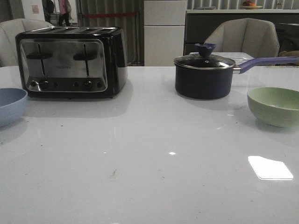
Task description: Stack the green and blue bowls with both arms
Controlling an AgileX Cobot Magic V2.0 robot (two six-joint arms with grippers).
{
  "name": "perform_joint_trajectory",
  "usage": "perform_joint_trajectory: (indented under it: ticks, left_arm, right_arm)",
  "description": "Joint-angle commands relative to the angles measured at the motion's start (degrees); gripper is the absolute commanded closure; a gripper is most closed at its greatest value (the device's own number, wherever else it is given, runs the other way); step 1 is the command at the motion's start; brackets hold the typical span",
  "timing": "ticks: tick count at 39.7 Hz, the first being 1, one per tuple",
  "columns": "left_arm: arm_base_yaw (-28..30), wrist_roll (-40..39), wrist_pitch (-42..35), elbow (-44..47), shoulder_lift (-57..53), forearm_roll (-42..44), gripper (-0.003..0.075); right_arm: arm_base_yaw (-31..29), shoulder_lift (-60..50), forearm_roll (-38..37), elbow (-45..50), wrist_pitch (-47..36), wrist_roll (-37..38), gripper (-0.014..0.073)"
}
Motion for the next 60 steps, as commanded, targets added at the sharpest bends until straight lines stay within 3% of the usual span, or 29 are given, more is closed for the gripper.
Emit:
perform_joint_trajectory:
  ticks: [1, 29, 40, 47, 60]
  left_arm:
    - [-0.1, -0.3, -5.0, 0.4, -1.0, -0.1, 0.0622]
    - [-0.1, -0.3, -5.0, 0.4, -1.0, -0.1, 0.0622]
    - [-0.1, -0.3, -9.7, -0.9, -1.0, -0.2, 0.0622]
    - [-0.1, -0.3, -7.6, -8.0, -0.8, -0.2, 0.0622]
    - [-0.1, -0.3, 5.9, -27.4, 8.6, -0.2, 0.0622]
  right_arm:
    - [-0.2, -1.0, -0.7, -0.3, -5.2, 0.1, 0.0557]
    - [-0.2, -1.0, -0.7, -0.3, -5.3, 0.1, 0.0557]
    - [-0.2, -1.0, -0.7, -1.5, -4.9, 0.1, 0.0557]
    - [-0.2, -1.0, -0.8, -9.5, 0.1, 0.1, 0.0557]
    - [-0.2, 8.7, -0.8, -30.6, 14.4, 0.1, 0.0557]
